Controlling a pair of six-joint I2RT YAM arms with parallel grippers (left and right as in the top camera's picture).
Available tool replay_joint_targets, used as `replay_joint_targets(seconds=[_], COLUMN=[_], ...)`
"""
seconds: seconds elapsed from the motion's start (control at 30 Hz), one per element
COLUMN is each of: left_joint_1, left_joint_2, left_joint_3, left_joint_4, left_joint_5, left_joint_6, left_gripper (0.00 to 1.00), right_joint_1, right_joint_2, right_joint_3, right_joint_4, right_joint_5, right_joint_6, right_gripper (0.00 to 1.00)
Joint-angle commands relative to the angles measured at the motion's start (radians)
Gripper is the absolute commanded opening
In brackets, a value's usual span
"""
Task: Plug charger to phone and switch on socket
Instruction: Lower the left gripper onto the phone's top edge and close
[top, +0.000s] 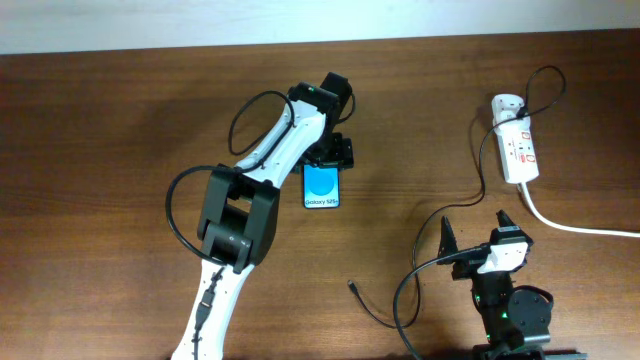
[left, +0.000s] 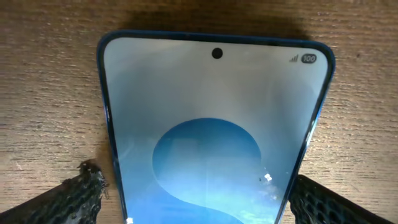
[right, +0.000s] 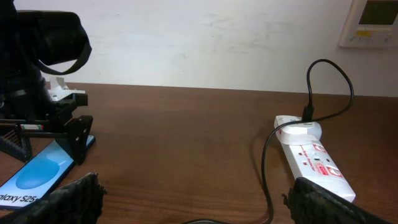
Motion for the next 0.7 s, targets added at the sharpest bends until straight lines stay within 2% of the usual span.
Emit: replay_joint_targets(seconds=[0.0, 0.67], left_joint_1=[0.0, -0.026], left_joint_2=[0.013, 0.013], left_joint_3=[0.013, -0.014], left_joint_4=[-0.005, 0.0], left_joint_5=[-0.019, -0.019], left_joint_6=[-0.005, -0.005], left_gripper=[0.99, 0.99], right_joint_1=[0.007, 0.007], right_joint_2=[-0.006, -0.006], right_joint_3=[-0.005, -0.005], right_joint_4=[-0.005, -0.005], right_joint_5=[0.002, 0.002], right_joint_6=[0.004, 0.004], right_gripper=[0.99, 0.99])
